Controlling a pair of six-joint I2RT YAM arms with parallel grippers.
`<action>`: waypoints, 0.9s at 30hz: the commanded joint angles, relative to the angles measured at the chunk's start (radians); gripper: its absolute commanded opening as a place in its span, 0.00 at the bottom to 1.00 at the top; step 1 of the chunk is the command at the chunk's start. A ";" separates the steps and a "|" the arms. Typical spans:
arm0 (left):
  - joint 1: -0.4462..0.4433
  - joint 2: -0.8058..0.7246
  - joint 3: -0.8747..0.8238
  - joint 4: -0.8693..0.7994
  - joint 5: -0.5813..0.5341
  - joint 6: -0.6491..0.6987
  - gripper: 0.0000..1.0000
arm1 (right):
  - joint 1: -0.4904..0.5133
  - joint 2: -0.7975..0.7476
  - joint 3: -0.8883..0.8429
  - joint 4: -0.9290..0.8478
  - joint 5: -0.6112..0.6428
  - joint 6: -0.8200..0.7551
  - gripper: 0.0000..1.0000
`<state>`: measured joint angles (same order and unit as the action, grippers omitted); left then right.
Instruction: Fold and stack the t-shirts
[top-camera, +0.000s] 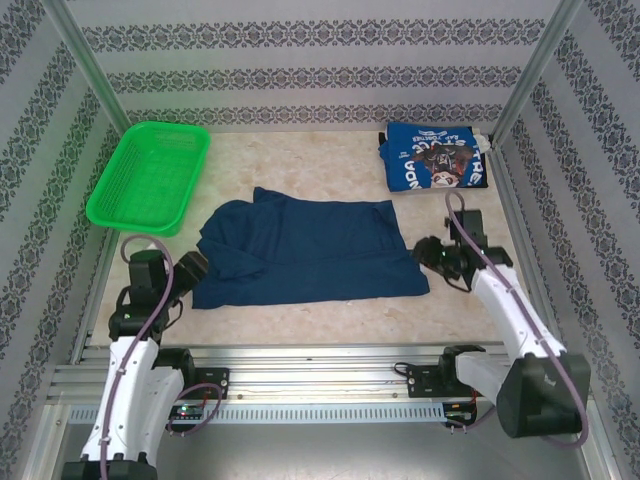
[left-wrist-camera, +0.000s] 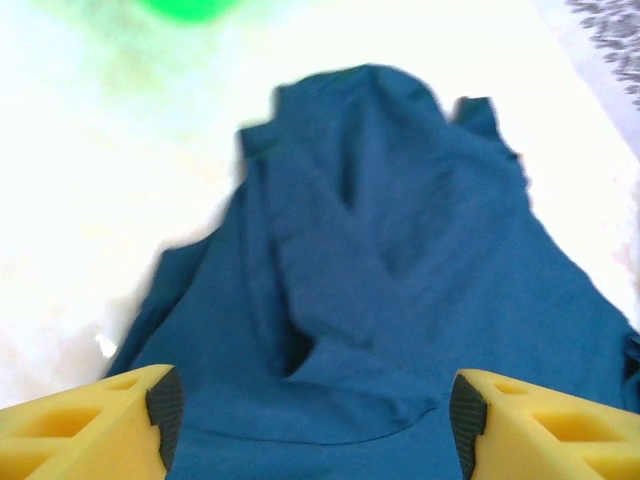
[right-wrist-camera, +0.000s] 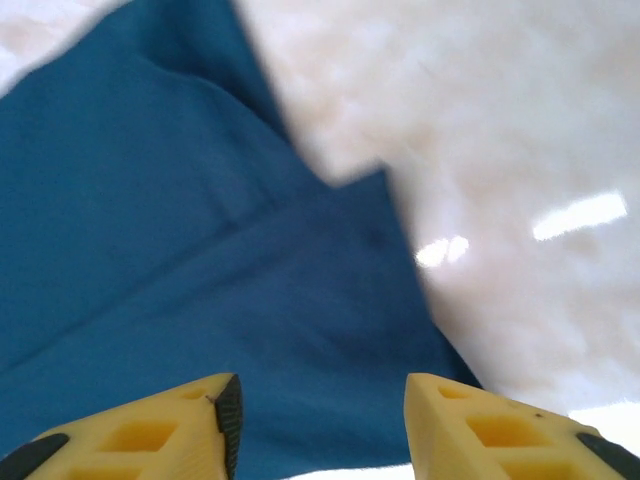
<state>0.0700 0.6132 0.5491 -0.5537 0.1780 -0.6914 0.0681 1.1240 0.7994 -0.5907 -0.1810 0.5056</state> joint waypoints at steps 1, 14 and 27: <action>-0.084 0.109 0.087 0.049 -0.028 0.058 0.73 | 0.076 0.126 0.149 -0.056 0.076 -0.126 0.52; -0.418 0.679 0.134 0.506 0.001 0.056 0.65 | 0.211 0.734 0.623 -0.086 0.245 -0.315 0.53; -0.402 0.804 0.035 0.593 -0.048 -0.021 0.59 | 0.275 0.959 0.780 -0.110 0.427 -0.363 0.52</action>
<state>-0.3386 1.3979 0.5896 -0.0124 0.1482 -0.6861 0.3267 2.0521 1.5349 -0.6697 0.1440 0.1715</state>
